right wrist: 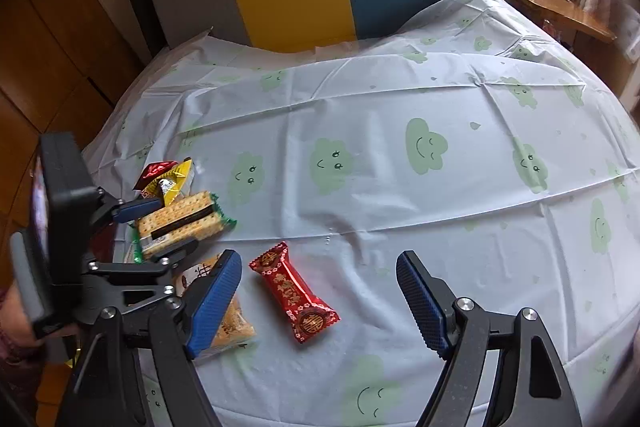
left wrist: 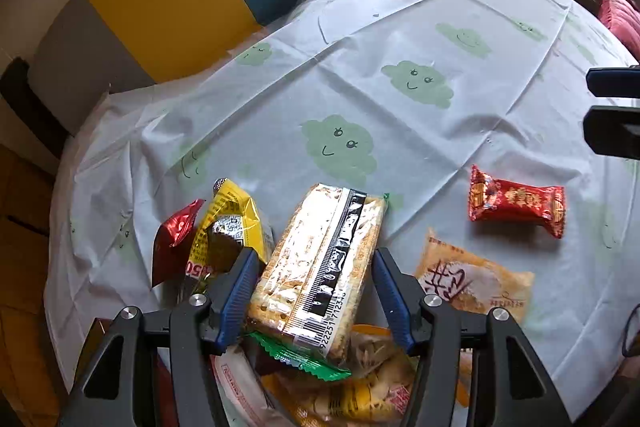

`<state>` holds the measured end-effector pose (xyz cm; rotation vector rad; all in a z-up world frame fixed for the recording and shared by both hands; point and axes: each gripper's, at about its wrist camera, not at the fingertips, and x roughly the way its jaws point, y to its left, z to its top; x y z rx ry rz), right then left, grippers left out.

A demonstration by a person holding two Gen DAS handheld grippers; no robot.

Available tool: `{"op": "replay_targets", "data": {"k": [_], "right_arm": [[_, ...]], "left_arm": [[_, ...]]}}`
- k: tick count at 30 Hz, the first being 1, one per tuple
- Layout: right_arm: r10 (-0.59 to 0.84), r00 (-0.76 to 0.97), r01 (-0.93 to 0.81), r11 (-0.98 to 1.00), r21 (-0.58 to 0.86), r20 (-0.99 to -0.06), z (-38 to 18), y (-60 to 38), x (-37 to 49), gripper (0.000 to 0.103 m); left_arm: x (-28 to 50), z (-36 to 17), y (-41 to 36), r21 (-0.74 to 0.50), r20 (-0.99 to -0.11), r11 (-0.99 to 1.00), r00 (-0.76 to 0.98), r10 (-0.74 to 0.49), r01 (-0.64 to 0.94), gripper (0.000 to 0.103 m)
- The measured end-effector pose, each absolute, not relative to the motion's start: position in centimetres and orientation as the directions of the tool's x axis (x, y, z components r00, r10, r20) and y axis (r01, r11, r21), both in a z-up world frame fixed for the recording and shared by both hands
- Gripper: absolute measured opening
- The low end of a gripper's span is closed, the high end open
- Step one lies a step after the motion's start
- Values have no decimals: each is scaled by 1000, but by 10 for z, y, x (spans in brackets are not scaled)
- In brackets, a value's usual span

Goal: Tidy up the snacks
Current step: 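Reach to the snack pile and grasp the cracker pack with the left tool, then place the cracker pack in the gold tin and open the left tool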

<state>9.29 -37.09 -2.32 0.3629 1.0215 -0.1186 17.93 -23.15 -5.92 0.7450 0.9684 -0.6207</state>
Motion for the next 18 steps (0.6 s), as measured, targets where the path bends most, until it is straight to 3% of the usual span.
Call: {"op": "replay_targets", "data": {"k": [3, 10, 14, 18], "right_arm": [[69, 525, 262, 935, 238, -849, -23, -370, 93, 80], [86, 541, 240, 938, 251, -836, -22, -367, 91, 80], [132, 570, 136, 958, 252, -811, -16, -347, 90, 80], [223, 564, 8, 961, 275, -795, -17, -323, 90, 65]], "left_arm": [[179, -55, -229, 231, -883, 635, 433, -180, 737, 53], [165, -4, -184, 50, -808, 769, 479, -344, 638, 53], [157, 21, -143, -44, -769, 827, 510, -386, 560, 53], [139, 35, -101, -67, -736, 869, 564, -375, 490, 53]]}}
